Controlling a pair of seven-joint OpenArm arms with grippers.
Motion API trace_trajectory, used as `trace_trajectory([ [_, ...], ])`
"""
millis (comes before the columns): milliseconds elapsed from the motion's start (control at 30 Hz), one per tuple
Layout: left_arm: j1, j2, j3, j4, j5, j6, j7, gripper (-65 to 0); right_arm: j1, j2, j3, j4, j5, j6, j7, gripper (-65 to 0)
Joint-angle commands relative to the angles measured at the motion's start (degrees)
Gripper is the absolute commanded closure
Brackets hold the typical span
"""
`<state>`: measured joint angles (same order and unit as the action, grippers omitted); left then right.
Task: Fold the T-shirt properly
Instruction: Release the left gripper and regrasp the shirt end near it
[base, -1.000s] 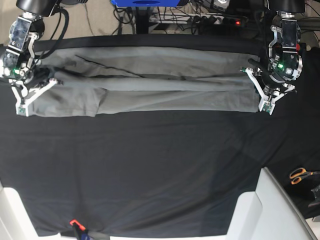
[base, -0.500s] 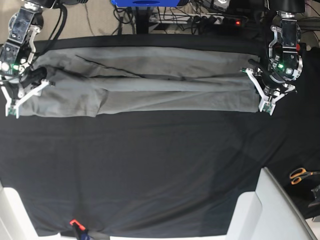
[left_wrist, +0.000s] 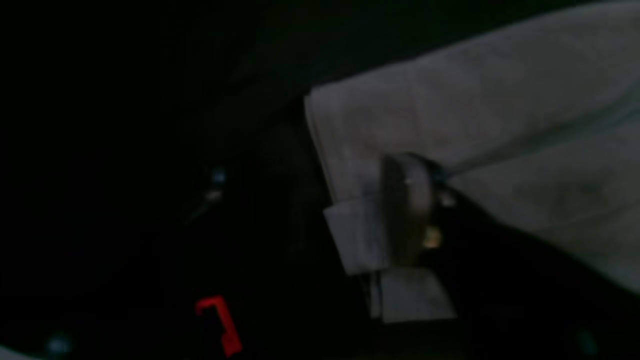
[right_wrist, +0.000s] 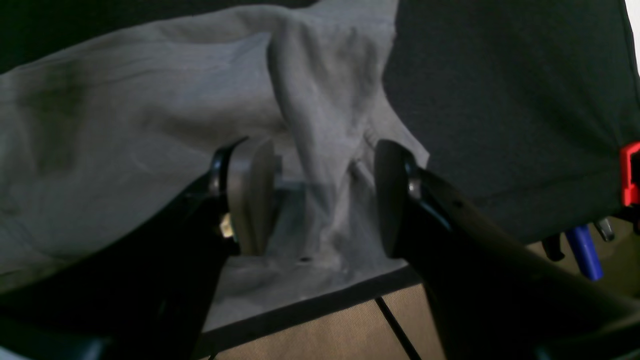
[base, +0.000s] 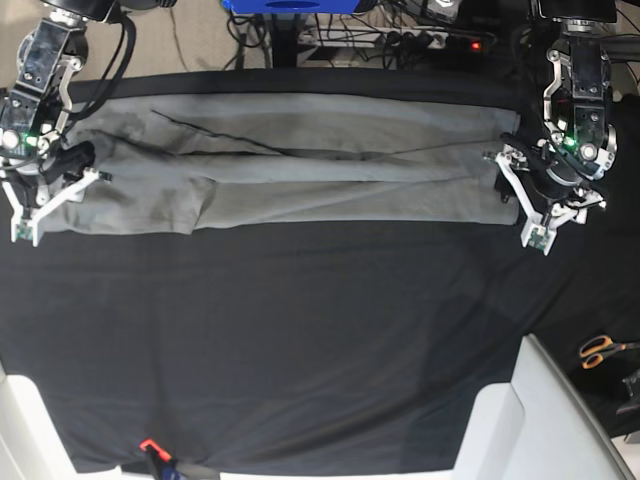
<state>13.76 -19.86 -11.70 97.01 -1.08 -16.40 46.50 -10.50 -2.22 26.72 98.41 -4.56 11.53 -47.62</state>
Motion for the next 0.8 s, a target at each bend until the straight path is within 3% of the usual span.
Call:
trace_trajectory([
  [0,-0.4,-0.8,-0.6,1.6,0.2,0.4,-0.6,-44.6,0.5,0.2,0.0,1.2,0.1,0.1,0.9,-30.6],
  [133,-0.4,0.6,-8.1,2.2,-0.9,0.4,-0.6,-53.2,0.3,0.2,0.0,2.2,0.1,0.1,0.9,-30.2],
  [233,0.4,1.3,-15.5,-0.4,-9.7,-2.0,-0.5,-58.6,0.1,0.2,0.2,3.7,0.1,0.1,0.9,-30.2],
  [300,2.6,-0.1,-19.3,-4.6,-18.9,-9.1,-0.9,-65.0,0.0,0.2,0.2,4.8,0.1,0.2,0.9,-30.2],
  [367,3.7,-2.5,-20.0,-9.7,-26.3,-16.8,-1.1,-65.0,0.0,0.2,0.0,5.4,0.1,0.2,0.9,-30.2],
  [433,3.7,-3.7,-19.9,-14.2,-29.5,-22.8,-3.2,-65.0,0.0,0.2,0.0,5.4,0.1,0.2,0.9,-30.2],
  [767,0.9,-1.3,-18.7,-29.5,-29.6,-23.6,-10.1,-65.0,0.0,0.2,-0.1,5.4,0.1,0.2,0.9,-30.2],
])
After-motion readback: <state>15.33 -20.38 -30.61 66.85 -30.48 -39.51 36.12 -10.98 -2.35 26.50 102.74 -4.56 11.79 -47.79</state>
